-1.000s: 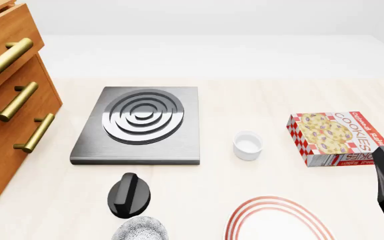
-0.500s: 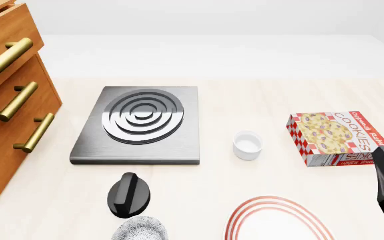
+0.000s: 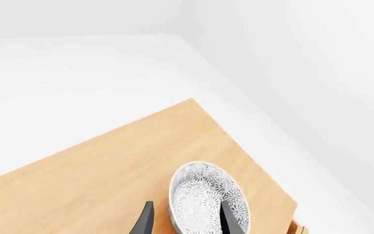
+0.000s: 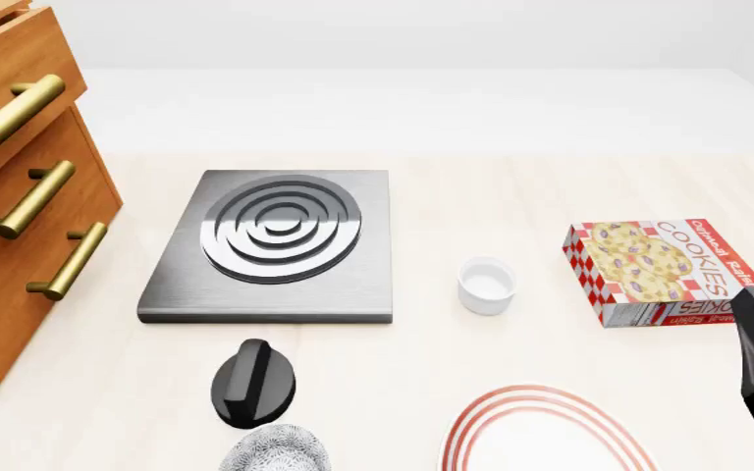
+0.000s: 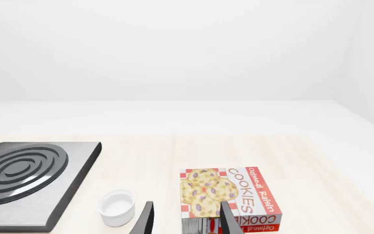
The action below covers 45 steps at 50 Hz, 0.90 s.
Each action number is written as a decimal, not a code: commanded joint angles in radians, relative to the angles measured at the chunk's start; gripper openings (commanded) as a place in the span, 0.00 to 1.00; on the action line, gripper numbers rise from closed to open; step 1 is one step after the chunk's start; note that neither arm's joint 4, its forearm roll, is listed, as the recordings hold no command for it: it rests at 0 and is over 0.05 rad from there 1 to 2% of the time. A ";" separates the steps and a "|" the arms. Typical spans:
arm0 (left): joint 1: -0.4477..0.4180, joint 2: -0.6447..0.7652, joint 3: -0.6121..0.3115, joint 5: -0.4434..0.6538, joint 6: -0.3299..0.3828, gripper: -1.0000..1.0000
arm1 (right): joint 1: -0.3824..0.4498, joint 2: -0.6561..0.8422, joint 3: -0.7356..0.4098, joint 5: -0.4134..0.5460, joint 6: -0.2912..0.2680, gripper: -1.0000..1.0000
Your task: Pick the akita bowl on the wooden cabinet and place it on the plate.
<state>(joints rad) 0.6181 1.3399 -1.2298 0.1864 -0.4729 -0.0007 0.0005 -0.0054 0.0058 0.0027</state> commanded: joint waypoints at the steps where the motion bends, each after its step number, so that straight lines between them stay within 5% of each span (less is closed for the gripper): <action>1: -0.004 0.016 0.006 -0.014 0.006 1.00 | 0.000 0.000 0.000 0.000 0.000 1.00; 23: 0.004 0.034 -0.008 -0.027 0.033 1.00 | 0.000 0.000 0.000 0.000 0.000 1.00; 24: 0.013 0.024 -0.007 -0.033 0.043 0.00 | 0.000 0.000 0.000 0.000 0.000 1.00; 45: -0.062 -0.165 0.036 -0.032 -0.077 0.00 | 0.000 0.000 0.000 0.000 0.000 1.00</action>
<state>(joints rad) 0.5902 1.2482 -1.1958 0.1364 -0.5145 -0.0007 0.0005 -0.0054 0.0058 0.0027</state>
